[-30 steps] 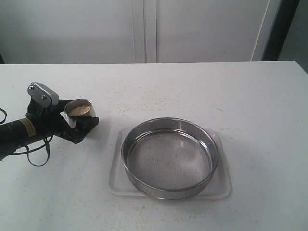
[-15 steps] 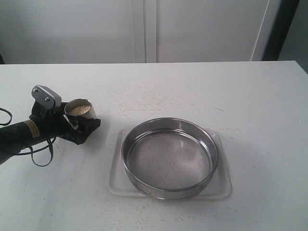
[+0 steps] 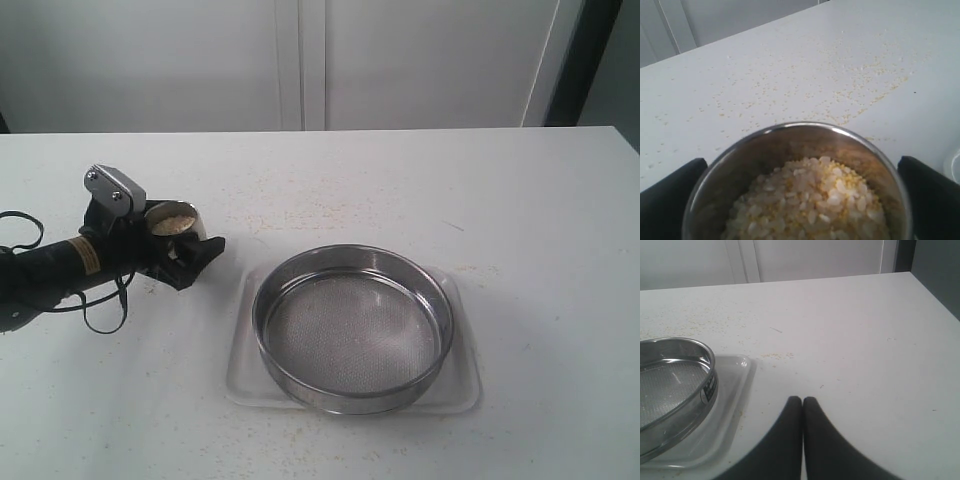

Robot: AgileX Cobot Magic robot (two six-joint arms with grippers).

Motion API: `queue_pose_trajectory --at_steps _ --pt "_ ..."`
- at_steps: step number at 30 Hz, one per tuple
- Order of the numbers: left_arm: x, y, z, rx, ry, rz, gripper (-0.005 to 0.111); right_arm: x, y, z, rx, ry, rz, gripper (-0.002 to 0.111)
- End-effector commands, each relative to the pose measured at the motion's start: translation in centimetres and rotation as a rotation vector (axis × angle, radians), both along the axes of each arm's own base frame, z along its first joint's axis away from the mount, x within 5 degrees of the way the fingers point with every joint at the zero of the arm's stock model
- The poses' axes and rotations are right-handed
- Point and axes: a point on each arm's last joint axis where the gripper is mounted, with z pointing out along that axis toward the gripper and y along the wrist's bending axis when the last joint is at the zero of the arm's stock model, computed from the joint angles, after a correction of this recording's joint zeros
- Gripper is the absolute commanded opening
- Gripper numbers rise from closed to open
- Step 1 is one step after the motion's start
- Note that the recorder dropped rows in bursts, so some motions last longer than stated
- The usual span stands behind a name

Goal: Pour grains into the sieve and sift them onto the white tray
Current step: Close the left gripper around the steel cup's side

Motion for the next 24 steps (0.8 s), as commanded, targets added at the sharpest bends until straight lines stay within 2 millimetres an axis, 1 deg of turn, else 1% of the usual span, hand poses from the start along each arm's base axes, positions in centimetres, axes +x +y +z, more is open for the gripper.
queue_pose_trajectory --at_steps 1,21,23,24 --pt "0.02 -0.01 -0.47 0.036 0.043 0.016 0.105 0.0 -0.03 -0.08 -0.003 -0.007 -0.005 0.0" --pt "0.02 0.07 -0.65 0.051 0.057 0.022 0.105 0.0 -0.03 -0.08 -0.003 -0.007 -0.005 0.0" --pt "0.02 0.07 -0.65 0.051 0.057 0.022 0.104 0.0 -0.03 -0.08 -0.003 -0.007 -0.005 0.0" --pt "0.02 0.07 -0.65 0.051 0.057 0.022 0.101 0.0 -0.03 -0.08 -0.003 -0.007 -0.005 0.0"
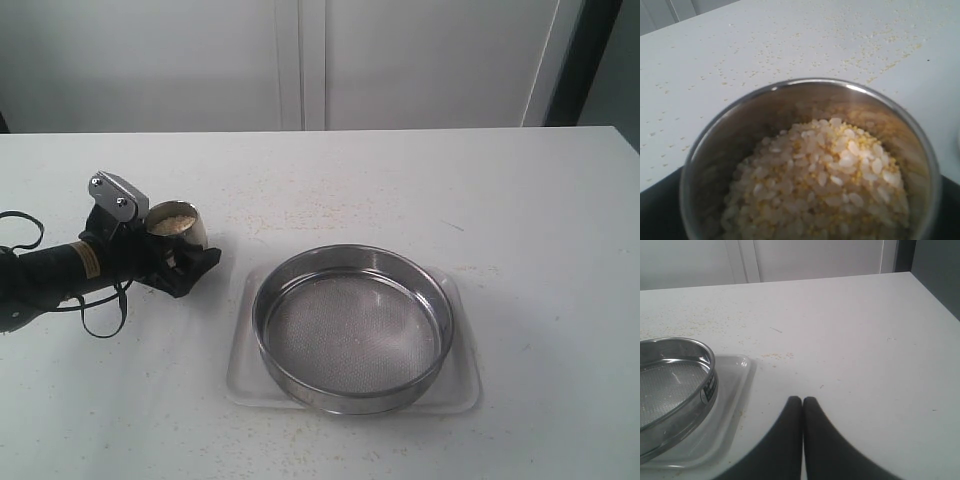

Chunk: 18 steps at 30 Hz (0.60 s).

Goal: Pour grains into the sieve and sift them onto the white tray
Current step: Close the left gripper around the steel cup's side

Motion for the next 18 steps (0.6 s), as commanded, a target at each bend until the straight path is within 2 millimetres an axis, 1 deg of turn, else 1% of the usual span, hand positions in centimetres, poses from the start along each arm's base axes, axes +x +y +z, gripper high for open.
queue_pose_trajectory --at_steps 1,3,7,8,9,10,11,18 --pt "0.03 -0.23 0.06 -0.009 0.001 -0.001 0.098 0.0 -0.03 -0.08 -0.003 -0.007 -0.005 0.0" --pt "0.03 -0.23 0.06 -0.009 0.001 -0.001 0.084 0.0 -0.03 -0.08 -0.003 -0.007 -0.005 0.0" --pt "0.02 -0.21 0.02 -0.005 0.005 0.0 0.043 0.0 -0.03 -0.08 -0.003 -0.007 -0.005 0.0" --pt "0.02 -0.21 0.02 -0.005 0.005 0.0 0.036 0.0 -0.03 -0.08 -0.003 -0.007 -0.005 0.0" --pt "0.02 -0.21 0.02 -0.005 0.005 0.0 0.018 0.0 -0.03 -0.08 -0.003 -0.007 -0.005 0.0" --pt "0.02 -0.21 0.02 -0.005 0.005 0.0 0.011 0.0 -0.03 -0.08 -0.003 -0.007 -0.005 0.0" --pt "0.02 -0.21 0.02 -0.003 0.003 0.0 0.0 0.0 -0.03 -0.08 -0.003 -0.007 -0.005 0.0" --pt "0.03 -0.24 0.16 -0.009 -0.004 -0.002 0.0 0.0 -0.03 -0.08 -0.003 -0.007 -0.005 0.0"
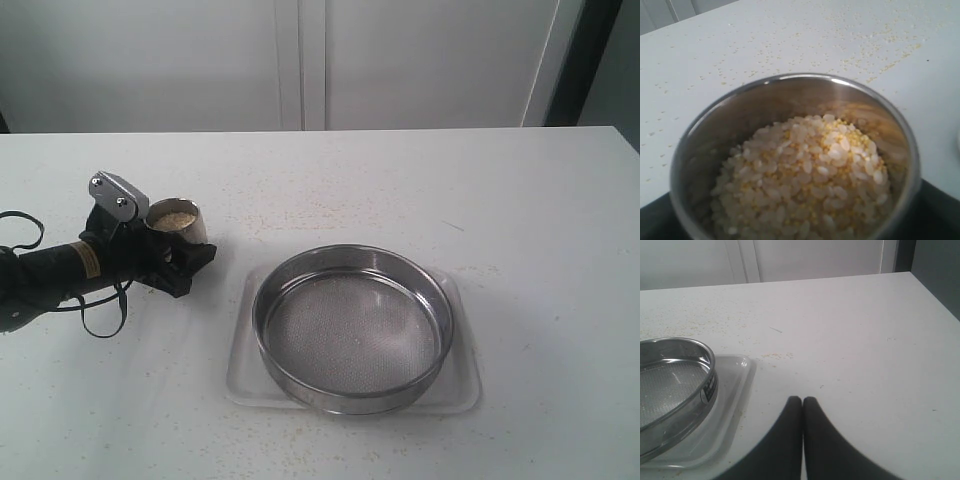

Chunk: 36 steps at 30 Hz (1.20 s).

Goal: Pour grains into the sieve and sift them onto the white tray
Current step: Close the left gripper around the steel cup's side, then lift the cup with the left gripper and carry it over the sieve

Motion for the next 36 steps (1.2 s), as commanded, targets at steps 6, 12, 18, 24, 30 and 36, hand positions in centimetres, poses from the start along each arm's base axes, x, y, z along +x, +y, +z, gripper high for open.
queue_pose_trajectory --at_steps 6,12,18,24,30,36 --pt "0.1 -0.2 2.1 -0.047 -0.076 -0.012 0.0 0.0 0.0 -0.1 -0.003 -0.007 -0.005 0.0" --pt "-0.1 -0.5 2.8 -0.066 -0.114 -0.064 0.0 0.0 0.0 -0.1 -0.003 -0.007 -0.005 0.0" --pt "-0.5 -0.8 3.7 -0.084 -0.083 -0.11 0.0 0.0 0.0 -0.1 -0.003 -0.007 -0.005 0.0" --pt "-1.2 -1.1 5.4 -0.043 -0.13 -0.193 0.0 0.0 0.0 -0.1 -0.003 -0.007 -0.005 0.0" --pt "-1.7 -1.2 7.1 -0.029 -0.111 -0.224 0.0 0.0 0.0 -0.1 -0.003 -0.007 -0.005 0.0" --pt "-2.5 -1.3 9.5 0.001 -0.123 -0.262 0.0 0.0 0.0 -0.1 -0.003 -0.007 -0.005 0.0"
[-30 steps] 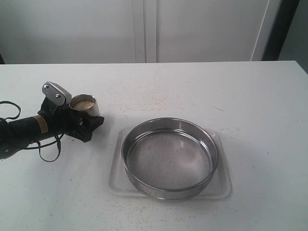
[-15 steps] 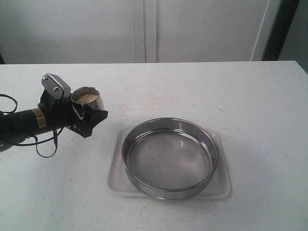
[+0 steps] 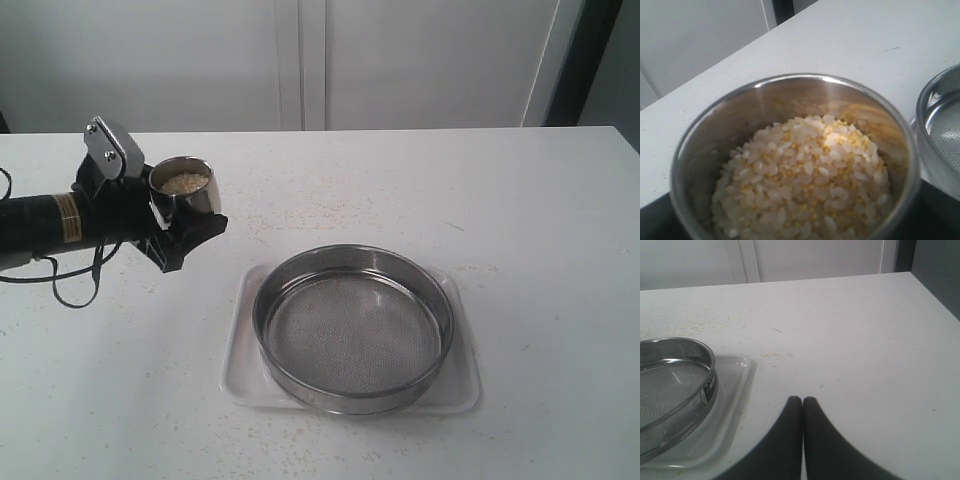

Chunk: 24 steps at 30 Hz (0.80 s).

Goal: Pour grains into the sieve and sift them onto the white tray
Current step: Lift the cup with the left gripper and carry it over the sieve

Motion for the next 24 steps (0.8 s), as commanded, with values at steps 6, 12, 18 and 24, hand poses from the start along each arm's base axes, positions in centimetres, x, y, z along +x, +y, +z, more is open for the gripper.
queue_pose_trajectory --at_steps 6,12,18,24 --pt "-1.3 0.0 4.3 0.004 0.005 -0.012 0.0 0.0 0.0 -0.1 -0.003 -0.007 -0.005 0.0" --pt "-2.3 0.1 6.4 0.056 -0.043 -0.044 0.0 0.0 0.0 -0.1 -0.003 -0.007 -0.005 0.0" --pt "-3.4 -1.7 7.3 0.187 -0.076 -0.032 0.0 0.0 0.0 -0.1 -0.003 -0.007 -0.005 0.0" --pt "-4.4 -4.8 6.5 0.327 -0.064 -0.011 0.0 0.0 0.0 -0.1 -0.003 -0.007 -0.005 0.0"
